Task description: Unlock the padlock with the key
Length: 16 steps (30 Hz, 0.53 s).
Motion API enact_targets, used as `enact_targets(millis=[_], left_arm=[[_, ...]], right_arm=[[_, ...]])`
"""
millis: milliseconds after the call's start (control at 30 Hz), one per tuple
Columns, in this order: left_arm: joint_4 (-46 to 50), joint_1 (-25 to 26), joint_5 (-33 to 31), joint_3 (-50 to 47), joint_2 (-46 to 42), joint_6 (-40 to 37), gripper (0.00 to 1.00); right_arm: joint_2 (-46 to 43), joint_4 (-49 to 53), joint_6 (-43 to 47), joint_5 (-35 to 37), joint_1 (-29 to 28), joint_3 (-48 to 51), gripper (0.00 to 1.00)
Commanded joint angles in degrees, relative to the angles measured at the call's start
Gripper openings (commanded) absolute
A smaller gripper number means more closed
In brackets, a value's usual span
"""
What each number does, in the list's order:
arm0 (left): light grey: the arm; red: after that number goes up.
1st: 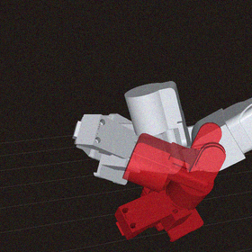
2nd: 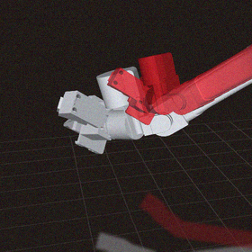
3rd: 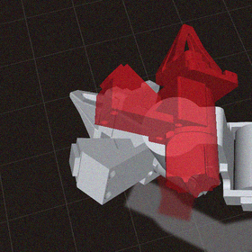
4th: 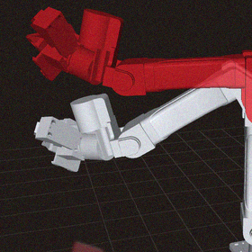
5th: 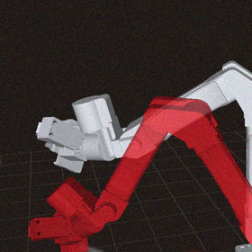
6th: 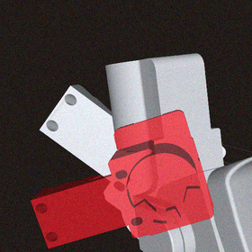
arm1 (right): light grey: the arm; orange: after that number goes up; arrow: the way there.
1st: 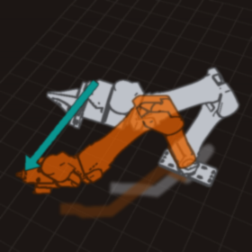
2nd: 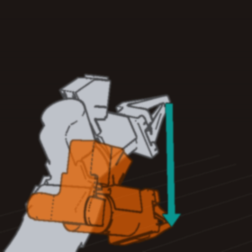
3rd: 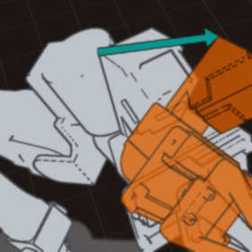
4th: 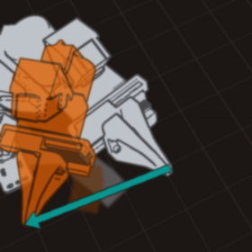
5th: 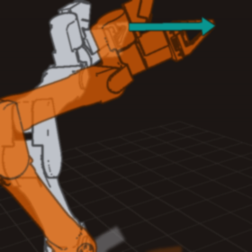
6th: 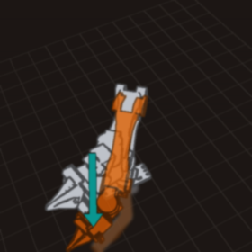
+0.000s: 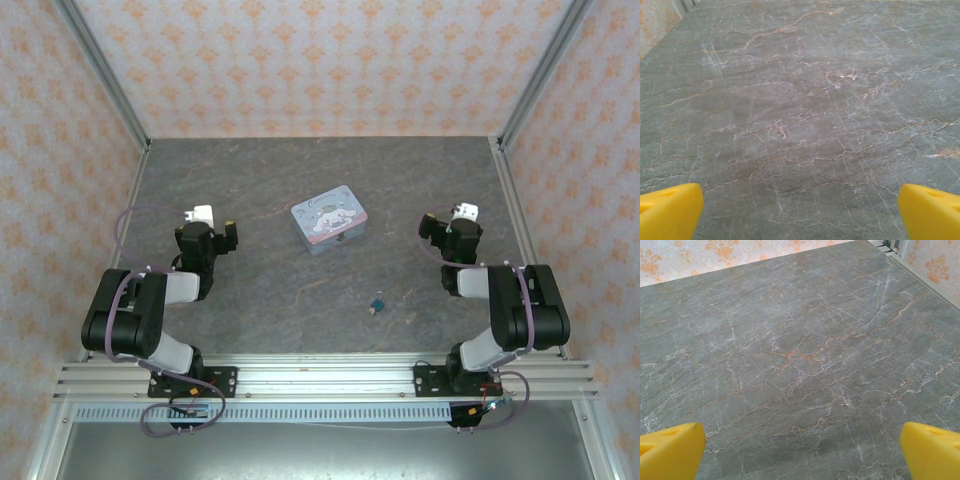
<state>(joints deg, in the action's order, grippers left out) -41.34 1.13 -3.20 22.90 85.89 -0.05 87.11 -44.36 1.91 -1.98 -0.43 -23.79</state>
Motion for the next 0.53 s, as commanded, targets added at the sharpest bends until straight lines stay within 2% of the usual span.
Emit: enact_targets(millis=[0,500], left_arm=[[-1.5,0.3,0.0,1.4,-0.2,0.0,1.00],[-1.0,1.3,-1.5,1.6,-0.1,-0.6,1.00]], right_arm=[[0.0,0.0,1.0,-0.5,0.2,-0.2,0.99],[0.0,0.3,1.1,0.1,-0.1,-0.4,0.99]])
